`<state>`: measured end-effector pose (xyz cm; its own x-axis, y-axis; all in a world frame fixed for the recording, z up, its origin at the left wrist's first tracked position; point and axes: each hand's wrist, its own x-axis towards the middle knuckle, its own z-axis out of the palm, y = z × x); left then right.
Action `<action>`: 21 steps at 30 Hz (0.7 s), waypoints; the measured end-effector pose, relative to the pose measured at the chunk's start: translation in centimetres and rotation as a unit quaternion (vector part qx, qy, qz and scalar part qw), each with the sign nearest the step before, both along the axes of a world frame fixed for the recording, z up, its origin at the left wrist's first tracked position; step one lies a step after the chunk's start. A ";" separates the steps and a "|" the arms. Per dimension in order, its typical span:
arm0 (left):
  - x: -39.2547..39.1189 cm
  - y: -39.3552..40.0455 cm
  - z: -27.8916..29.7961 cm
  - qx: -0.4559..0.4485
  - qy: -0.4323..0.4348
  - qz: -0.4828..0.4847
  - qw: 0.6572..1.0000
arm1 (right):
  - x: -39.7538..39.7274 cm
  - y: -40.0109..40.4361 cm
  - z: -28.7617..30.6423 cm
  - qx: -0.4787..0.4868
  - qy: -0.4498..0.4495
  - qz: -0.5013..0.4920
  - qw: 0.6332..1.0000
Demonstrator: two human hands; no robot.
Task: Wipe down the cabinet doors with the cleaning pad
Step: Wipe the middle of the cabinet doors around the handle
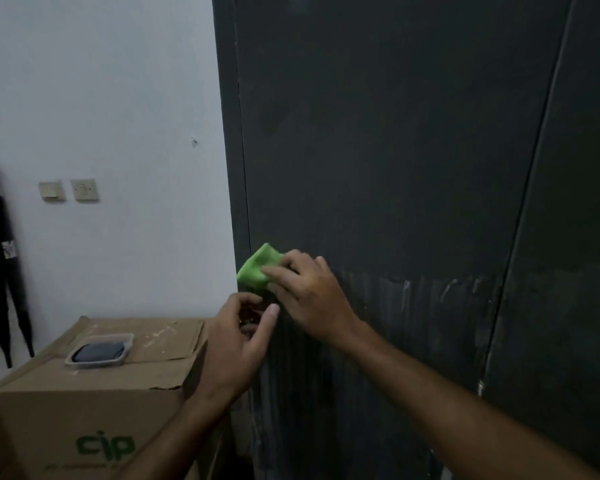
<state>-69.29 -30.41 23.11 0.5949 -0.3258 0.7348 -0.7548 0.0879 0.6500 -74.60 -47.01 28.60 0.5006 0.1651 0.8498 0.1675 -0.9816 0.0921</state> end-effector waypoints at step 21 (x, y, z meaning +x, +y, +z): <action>6.7 -4.2 7.0 0.079 -0.475 0.241 0.842 | -9.6 -10.6 -4.7 0.540 -0.267 -0.119 0.789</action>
<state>-62.56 -34.66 30.12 -0.1462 -0.3534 0.9240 -0.8641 -0.4092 -0.2932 -84.20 -57.57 23.95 -0.0697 -0.8446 0.5308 0.1865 -0.5337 -0.8248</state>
